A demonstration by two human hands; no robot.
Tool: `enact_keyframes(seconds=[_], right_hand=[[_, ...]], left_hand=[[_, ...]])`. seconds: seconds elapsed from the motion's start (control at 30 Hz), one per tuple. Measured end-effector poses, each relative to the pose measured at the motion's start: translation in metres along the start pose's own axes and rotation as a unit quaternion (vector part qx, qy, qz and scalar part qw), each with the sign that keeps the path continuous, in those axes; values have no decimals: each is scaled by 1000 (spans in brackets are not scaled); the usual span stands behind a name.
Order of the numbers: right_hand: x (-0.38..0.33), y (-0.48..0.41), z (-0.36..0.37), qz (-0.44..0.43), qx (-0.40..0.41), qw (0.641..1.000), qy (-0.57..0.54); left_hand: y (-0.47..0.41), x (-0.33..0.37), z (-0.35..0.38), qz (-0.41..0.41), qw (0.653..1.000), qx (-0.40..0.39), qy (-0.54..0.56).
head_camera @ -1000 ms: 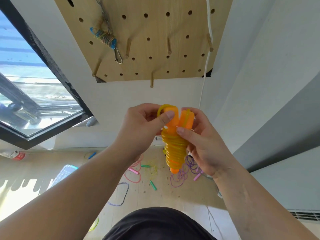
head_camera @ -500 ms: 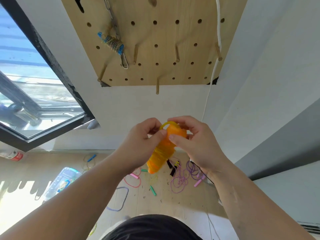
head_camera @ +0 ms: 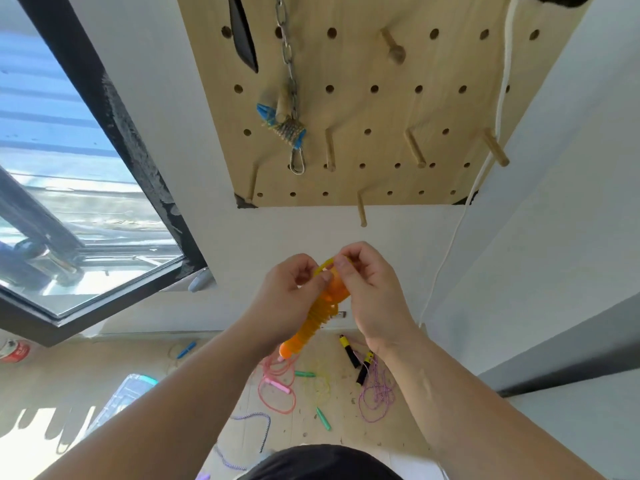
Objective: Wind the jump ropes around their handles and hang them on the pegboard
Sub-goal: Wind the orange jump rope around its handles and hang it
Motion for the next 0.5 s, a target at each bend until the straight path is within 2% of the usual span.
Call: enact_keyframes(seconds=[0.1, 0.27, 0.37, 0.5], right_hand=[[13, -31, 39, 10, 25, 1000, -7], [48, -75, 105, 50, -6, 999, 13], [75, -99, 127, 81, -21, 996, 29], [104, -128, 140, 91, -36, 988, 120]], left_hand=[[-25, -15, -38, 4, 999, 30, -14], [-78, -36, -102, 11, 994, 88, -68], [-116, -45, -126, 16, 990, 83, -111], [-166, -56, -139, 19, 987, 45, -155]])
Point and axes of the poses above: each hand's wrist, its own y-axis away from the middle knuckle, its own z-axis out of the palm, x = y × z, the point moved 10 cm from there along -y, towards the middle knuckle, and after that the axes turned 12 degrees about -z, right-handed, at the moved point
